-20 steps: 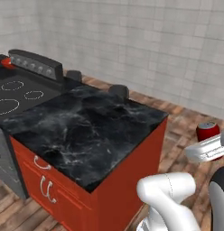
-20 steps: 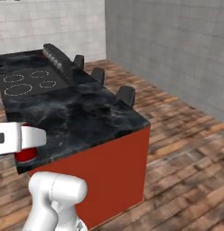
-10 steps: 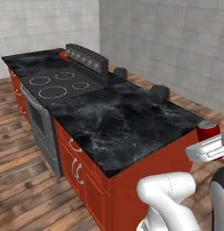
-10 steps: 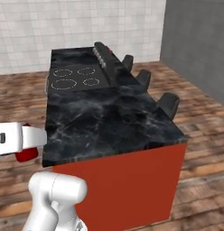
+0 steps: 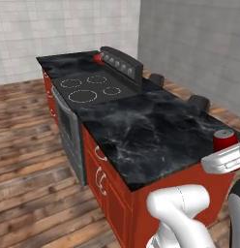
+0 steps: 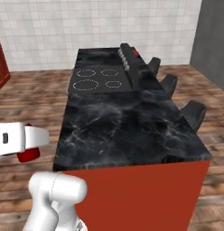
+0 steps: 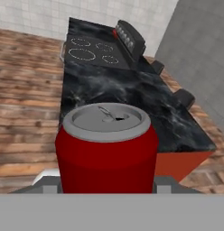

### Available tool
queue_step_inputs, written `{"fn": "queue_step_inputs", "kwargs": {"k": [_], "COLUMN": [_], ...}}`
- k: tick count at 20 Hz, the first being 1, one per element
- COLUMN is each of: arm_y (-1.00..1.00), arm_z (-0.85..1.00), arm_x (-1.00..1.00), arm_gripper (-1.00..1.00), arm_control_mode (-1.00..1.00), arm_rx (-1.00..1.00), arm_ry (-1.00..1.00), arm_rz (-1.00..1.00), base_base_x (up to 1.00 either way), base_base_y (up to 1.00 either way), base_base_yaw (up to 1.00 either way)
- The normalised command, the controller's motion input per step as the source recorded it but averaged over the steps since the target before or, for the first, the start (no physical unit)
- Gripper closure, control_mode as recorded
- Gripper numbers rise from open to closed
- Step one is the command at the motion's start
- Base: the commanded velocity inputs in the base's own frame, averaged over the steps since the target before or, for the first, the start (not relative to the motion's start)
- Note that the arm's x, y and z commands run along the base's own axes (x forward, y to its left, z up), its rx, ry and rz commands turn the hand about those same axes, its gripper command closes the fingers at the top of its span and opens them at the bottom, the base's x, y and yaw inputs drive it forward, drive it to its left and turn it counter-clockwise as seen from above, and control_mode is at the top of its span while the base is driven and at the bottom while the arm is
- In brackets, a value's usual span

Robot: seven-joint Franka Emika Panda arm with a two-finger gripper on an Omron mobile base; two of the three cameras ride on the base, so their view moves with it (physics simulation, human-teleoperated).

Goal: Open the fridge, grab two sodas, and place both sodas inside the bowl with ice on the dining counter.

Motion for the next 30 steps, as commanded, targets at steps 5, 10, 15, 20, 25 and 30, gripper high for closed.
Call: {"fn": "queue_step_inputs", "kwargs": {"k": [5, 10, 15, 20, 25, 30], "arm_y": [0.0, 0.0, 0.0, 0.0, 0.0, 0.0], "arm_z": [0.0, 0.0, 0.0, 0.0, 0.0, 0.0], "arm_x": [0.0, 0.0, 0.0, 0.0, 0.0, 0.0], "arm_gripper": [1.0, 1.0, 1.0, 1.0, 1.0, 1.0], "arm_control_mode": [1.0, 1.0, 1.0, 1.0, 1.0, 1.0], "arm_rx": [0.0, 0.0, 0.0, 0.0, 0.0, 0.0], "arm_ry": [0.0, 0.0, 0.0, 0.0, 0.0, 0.0], "arm_rz": [0.0, 0.0, 0.0, 0.0, 0.0, 0.0], "base_base_x": [0.34, 0.34, 0.48, 0.43, 0.32, 0.15], "base_base_y": [0.0, -0.22, -0.85, -1.0, -1.0, -1.0], "base_base_yaw": [0.28, 0.24, 0.17, 0.12, 0.11, 0.09]}}
